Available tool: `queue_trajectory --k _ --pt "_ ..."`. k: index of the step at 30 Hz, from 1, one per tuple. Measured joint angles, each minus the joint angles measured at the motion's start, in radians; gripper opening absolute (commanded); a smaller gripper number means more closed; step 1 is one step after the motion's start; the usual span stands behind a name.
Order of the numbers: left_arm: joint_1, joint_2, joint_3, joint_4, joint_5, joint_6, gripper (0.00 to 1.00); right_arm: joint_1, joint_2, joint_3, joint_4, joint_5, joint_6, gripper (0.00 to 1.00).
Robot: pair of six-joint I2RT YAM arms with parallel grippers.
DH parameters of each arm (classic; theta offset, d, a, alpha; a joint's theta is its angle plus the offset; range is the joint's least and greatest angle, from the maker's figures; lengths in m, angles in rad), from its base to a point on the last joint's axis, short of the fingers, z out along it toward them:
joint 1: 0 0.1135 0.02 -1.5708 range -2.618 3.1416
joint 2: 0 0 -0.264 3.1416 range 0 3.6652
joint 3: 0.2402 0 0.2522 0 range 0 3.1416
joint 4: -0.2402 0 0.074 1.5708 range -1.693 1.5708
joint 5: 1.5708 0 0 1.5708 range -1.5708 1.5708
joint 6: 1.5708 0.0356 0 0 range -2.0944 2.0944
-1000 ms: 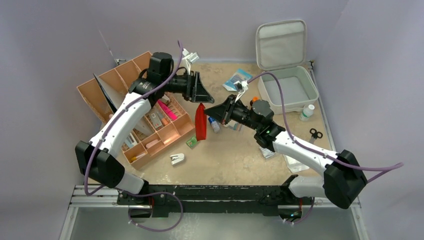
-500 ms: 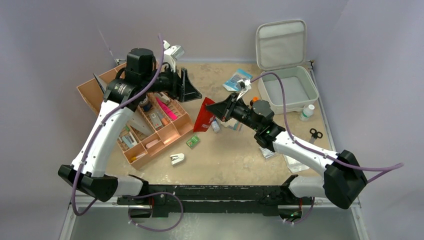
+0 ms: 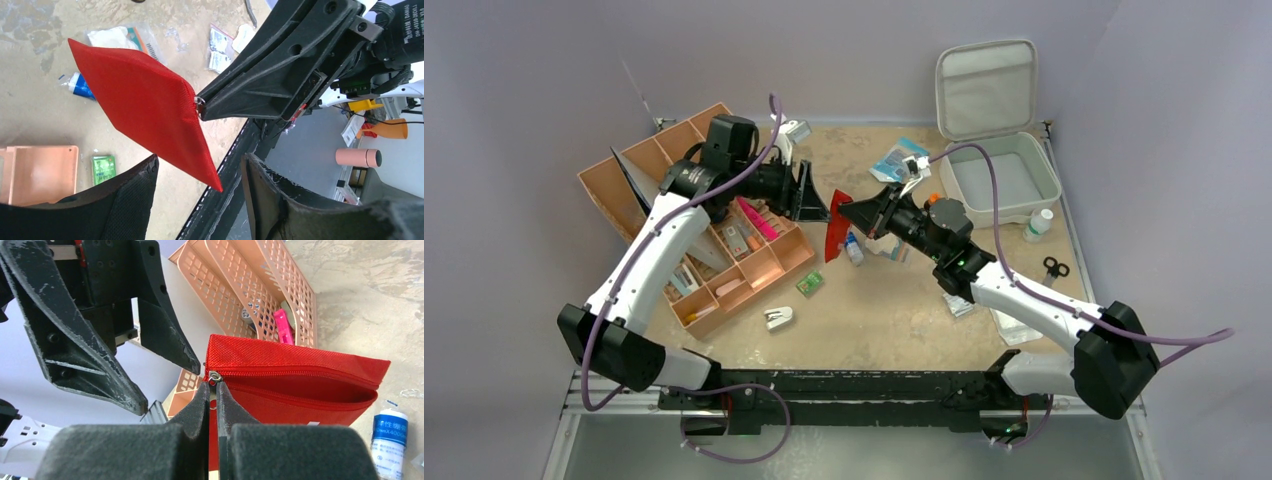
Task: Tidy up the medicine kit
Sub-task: Zip the medicine pouch.
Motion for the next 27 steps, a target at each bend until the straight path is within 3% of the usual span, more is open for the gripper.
queue_trajectory --k 17,27 --pt "-0.046 0.081 -0.011 0.073 -0.014 -0.021 0.55 0.0 0.0 0.041 -0.036 0.07 0.0 0.0" --pt "-0.069 0.109 -0.011 0.08 -0.116 -0.014 0.36 0.0 0.0 0.046 -0.04 0.079 0.0 0.0"
